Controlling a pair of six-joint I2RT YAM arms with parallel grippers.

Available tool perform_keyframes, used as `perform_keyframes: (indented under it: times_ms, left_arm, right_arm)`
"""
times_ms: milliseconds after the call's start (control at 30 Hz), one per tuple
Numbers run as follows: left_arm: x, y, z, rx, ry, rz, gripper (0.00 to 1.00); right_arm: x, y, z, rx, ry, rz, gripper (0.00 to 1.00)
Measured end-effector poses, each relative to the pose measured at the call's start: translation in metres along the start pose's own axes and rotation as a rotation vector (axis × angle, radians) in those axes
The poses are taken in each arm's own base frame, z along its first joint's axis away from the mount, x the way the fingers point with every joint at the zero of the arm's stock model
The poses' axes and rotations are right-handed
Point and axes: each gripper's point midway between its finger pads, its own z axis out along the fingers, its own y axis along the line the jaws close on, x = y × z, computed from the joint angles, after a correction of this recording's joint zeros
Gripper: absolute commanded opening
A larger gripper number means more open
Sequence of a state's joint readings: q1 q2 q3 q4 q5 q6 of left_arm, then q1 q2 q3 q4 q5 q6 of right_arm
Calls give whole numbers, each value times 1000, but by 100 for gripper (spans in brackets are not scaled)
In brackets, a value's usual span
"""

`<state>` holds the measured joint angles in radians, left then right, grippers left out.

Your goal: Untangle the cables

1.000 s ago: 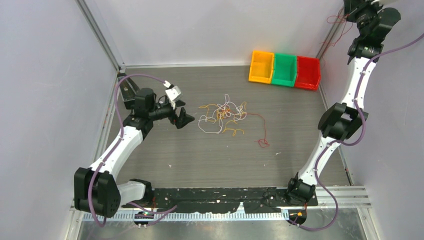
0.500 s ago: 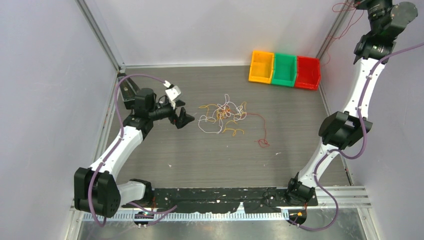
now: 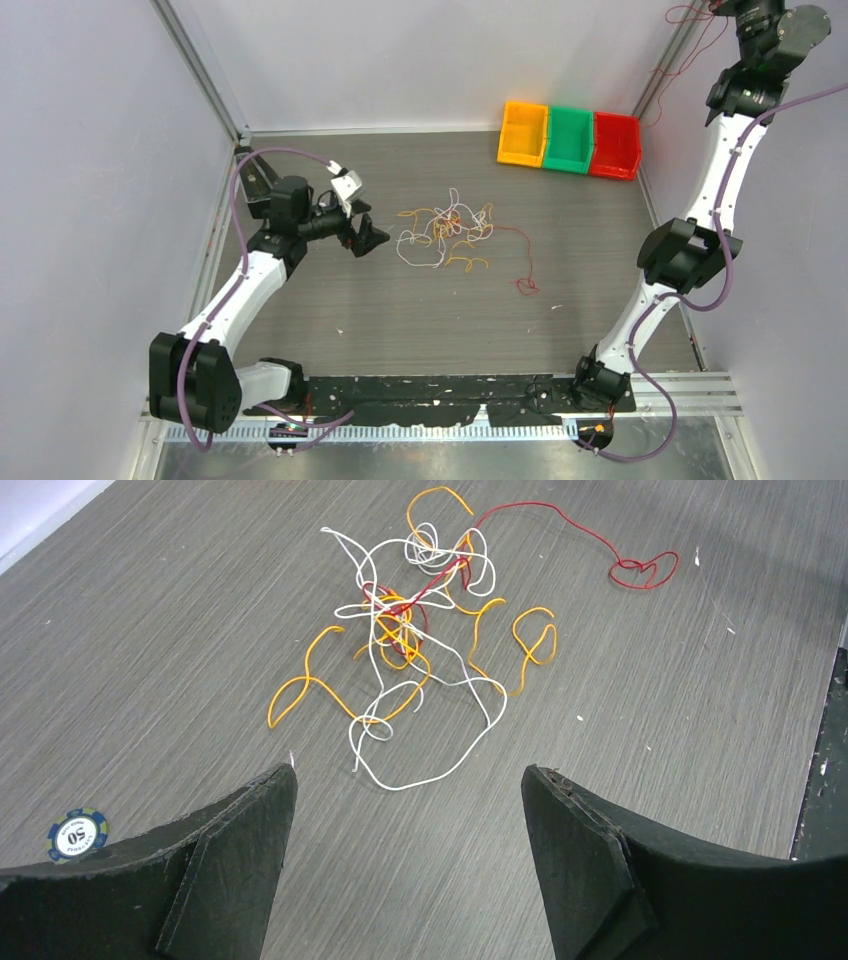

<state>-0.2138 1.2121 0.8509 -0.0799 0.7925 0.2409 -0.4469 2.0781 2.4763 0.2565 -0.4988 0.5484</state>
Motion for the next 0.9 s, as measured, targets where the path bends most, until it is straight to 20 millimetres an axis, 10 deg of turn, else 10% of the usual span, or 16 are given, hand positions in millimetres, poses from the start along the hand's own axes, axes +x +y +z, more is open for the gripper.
perform_keyframes:
  times_ms: [400, 900]
  left_arm:
    - [6, 3, 2, -6, 15, -13, 84]
    - [14, 7, -1, -26, 35, -32, 84]
  right_arm:
    - [79, -54, 8, 79, 62, 26, 6]
    - [126, -60, 16, 70, 88, -109, 5]
